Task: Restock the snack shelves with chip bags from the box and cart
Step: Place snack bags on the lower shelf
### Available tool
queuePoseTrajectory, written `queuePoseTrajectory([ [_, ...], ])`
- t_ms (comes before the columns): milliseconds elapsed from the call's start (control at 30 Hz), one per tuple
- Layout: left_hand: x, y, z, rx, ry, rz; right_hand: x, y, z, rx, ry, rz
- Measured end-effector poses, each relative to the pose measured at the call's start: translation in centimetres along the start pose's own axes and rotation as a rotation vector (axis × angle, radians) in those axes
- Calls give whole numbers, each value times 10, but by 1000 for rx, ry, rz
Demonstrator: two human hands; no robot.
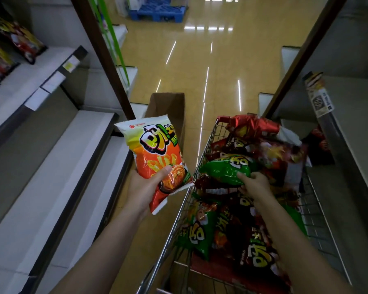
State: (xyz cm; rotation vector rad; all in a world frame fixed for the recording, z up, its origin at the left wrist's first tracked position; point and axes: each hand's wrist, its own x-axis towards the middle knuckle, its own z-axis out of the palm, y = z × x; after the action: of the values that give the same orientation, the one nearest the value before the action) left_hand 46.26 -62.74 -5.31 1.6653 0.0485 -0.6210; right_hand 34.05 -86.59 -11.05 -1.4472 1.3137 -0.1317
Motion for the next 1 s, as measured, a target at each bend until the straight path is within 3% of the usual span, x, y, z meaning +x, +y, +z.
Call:
queuePoseTrajectory([
  [233, -43, 21, -40, -97, -28, 47, -77, -43, -38, -24, -76, -268],
  [333, -73, 26, -71, -109, -83, 65, -117, -63, -42, -101, -80, -474],
  [567, -156, 20, -169, -208, 36, 133, -207, -96, -7, -396, -187, -892],
  [800, -276, 2, -262, -89, 157, 255, -326, -101, 73, -524, -706, -1138],
  [1000, -378, -14, -312, 44, -21, 291, -465, -93, 114, -711, -943, -1173],
])
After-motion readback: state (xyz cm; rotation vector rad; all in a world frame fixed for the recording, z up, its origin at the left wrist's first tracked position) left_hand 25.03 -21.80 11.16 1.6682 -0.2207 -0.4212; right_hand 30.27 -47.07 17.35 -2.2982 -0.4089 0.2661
